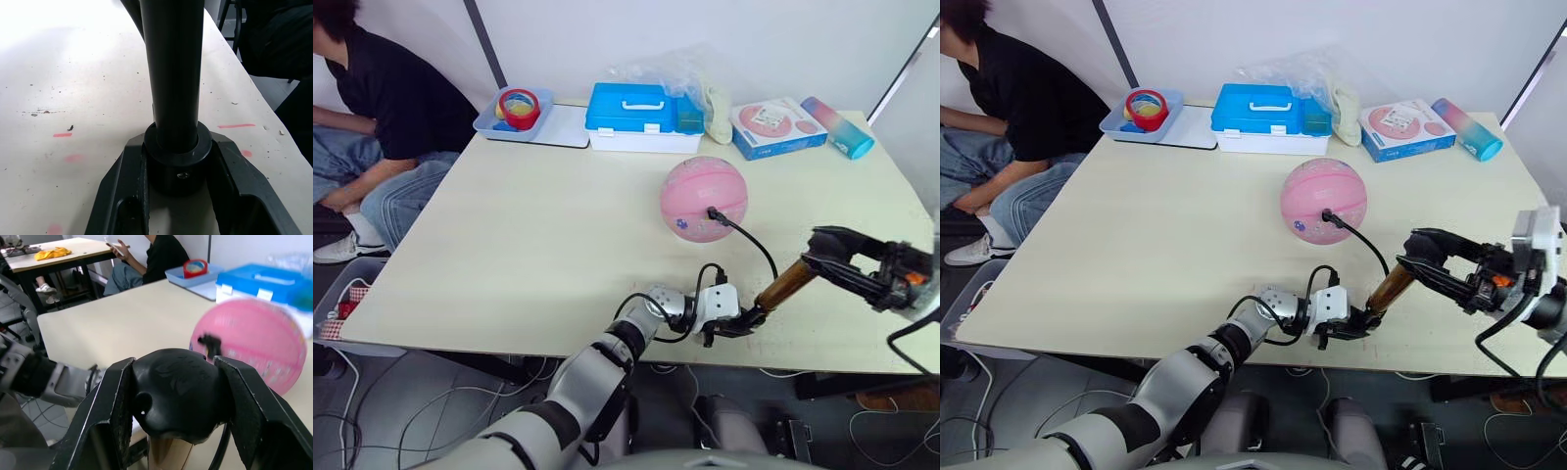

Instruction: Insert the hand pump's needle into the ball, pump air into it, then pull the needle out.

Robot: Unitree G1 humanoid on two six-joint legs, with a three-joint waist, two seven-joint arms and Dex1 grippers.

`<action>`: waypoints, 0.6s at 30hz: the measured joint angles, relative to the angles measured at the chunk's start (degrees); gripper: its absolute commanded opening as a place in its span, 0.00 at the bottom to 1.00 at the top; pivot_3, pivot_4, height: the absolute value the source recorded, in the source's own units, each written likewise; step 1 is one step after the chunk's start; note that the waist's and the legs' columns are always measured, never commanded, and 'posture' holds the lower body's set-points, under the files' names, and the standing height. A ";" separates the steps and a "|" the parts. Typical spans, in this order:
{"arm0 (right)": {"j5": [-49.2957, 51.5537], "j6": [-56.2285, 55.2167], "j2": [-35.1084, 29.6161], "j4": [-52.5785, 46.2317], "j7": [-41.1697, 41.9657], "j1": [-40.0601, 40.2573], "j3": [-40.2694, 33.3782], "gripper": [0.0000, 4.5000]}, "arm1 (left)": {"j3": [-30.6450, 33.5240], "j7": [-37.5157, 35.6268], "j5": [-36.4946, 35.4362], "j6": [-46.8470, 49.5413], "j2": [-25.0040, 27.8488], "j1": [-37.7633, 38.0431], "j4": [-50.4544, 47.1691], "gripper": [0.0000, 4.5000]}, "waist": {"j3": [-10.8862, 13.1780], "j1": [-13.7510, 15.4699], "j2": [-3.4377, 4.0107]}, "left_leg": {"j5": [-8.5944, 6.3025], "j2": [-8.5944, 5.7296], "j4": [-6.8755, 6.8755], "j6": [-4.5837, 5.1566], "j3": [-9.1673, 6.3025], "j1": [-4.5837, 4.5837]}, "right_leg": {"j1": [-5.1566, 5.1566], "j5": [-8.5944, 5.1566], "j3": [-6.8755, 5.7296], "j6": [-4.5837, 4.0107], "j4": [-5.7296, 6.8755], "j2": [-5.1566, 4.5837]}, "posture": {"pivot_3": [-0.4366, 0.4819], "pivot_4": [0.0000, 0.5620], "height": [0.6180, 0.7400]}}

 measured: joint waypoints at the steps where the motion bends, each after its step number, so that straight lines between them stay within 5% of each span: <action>1: 1.19 1.11 -0.77 -0.56 -0.23 -0.23 -1.27 0.45 | -0.04 0.00 0.00 0.00 0.00 0.00 0.00 0.24 | 0.00 0.00 0.00 | 0.00 0.00 0.00 0.00 0.00 -0.01 | 0.00 0.00 0.00 0.00 0.00 0.00 | 0.48 0.27 1.00; 10: 11.79 9.30 -8.03 -1.91 -2.71 -3.82 -11.14 0.45 | -0.09 0.00 -0.01 -0.07 0.00 0.00 0.02 0.24 | 0.01 0.03 0.00 | 0.00 -0.01 0.00 0.00 0.00 -0.03 | -0.01 0.00 0.01 0.00 -0.01 -0.02 | 0.48 0.27 1.00; 18: 13.85 12.77 -8.54 -2.66 -5.58 -5.49 -11.08 0.45 | -0.11 -0.07 0.01 -0.19 0.00 -0.01 0.06 0.24 | 0.01 0.05 0.00 | 0.00 -0.01 0.00 0.00 0.01 -0.09 | -0.05 0.00 0.01 0.00 -0.01 -0.03 | 0.48 0.27 1.00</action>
